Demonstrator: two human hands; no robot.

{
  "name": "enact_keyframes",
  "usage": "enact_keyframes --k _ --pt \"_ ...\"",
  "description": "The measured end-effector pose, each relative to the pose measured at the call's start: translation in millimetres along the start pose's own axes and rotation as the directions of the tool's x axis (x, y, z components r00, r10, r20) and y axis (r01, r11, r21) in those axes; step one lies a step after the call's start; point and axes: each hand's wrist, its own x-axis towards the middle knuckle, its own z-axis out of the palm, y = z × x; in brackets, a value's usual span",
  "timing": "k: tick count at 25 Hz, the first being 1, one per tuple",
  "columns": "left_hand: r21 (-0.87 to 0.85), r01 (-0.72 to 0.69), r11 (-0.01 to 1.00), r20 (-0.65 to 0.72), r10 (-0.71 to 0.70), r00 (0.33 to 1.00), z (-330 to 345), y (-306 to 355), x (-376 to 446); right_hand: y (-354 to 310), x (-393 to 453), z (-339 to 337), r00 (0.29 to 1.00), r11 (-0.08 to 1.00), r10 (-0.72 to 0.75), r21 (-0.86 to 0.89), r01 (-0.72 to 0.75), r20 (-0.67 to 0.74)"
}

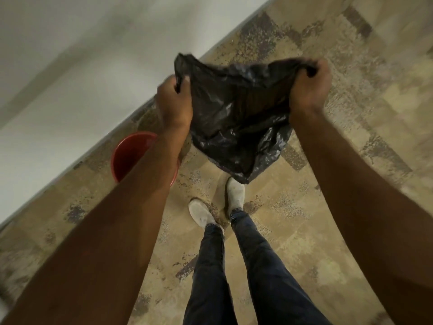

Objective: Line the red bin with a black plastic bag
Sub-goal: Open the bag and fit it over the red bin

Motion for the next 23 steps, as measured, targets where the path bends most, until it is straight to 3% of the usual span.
enact_keyframes --k 2,4,5,6,7,9,10,12,14,15,16,18,19,20,23 --pt "-0.101 -0.227 0.969 -0.233 0.199 0.952 -11 43 6 -41 6 -5 0.958 0.957 -0.270 0.079 0.278 -0.096" --pt "-0.198 -0.453 0.869 -0.454 0.328 0.828 -22 70 5 -65 2 -17 0.833 0.838 -0.505 0.101 0.536 -0.226" --pt "-0.222 -0.498 0.838 -0.487 0.347 0.802 -24 72 1 -67 -2 -23 0.783 0.794 -0.574 0.073 0.604 -0.238" --pt "-0.233 -0.487 0.842 -0.457 0.347 0.819 -24 66 -5 -60 -7 -29 0.764 0.779 -0.611 0.017 0.627 -0.209" --pt "-0.240 -0.414 0.878 -0.358 0.316 0.878 -20 49 -13 -45 -13 -34 0.785 0.795 -0.603 -0.037 0.605 -0.140" --pt "-0.184 -0.115 0.976 -0.026 0.112 0.993 -9 -9 -33 8 -27 -45 0.901 0.895 -0.431 -0.103 0.433 0.048" --pt "-0.119 0.059 0.991 0.134 -0.043 0.990 -4 -42 -46 41 -33 -50 0.954 0.948 -0.274 -0.135 0.289 0.118" --pt "0.155 0.291 0.944 0.272 -0.324 0.906 3 -112 -73 110 -44 -67 0.972 0.944 0.033 -0.327 0.046 0.232" --pt "0.339 0.437 0.833 0.273 -0.531 0.802 1 -163 -110 170 -67 -88 0.918 0.852 0.238 -0.522 -0.042 0.316" --pt "0.353 0.504 0.788 0.283 -0.604 0.745 -1 -181 -129 195 -80 -98 0.891 0.816 0.349 -0.562 -0.136 0.290" --pt "0.337 0.574 0.746 0.283 -0.662 0.694 -2 -194 -147 215 -94 -107 0.842 0.773 0.491 -0.558 -0.303 0.224" --pt "0.287 0.678 0.676 0.248 -0.737 0.629 -1 -208 -169 234 -116 -112 0.655 0.642 0.749 -0.359 -0.677 0.104" --pt "0.278 0.693 0.665 0.231 -0.746 0.624 1 -209 -173 237 -123 -112 0.605 0.604 0.791 -0.268 -0.750 0.088" --pt "0.262 0.697 0.667 0.214 -0.745 0.632 3 -208 -171 237 -123 -108 0.604 0.605 0.792 -0.239 -0.759 0.088" --pt "0.140 0.679 0.721 0.198 -0.692 0.694 8 -188 -138 216 -107 -82 0.606 0.651 0.750 -0.139 -0.746 0.265"
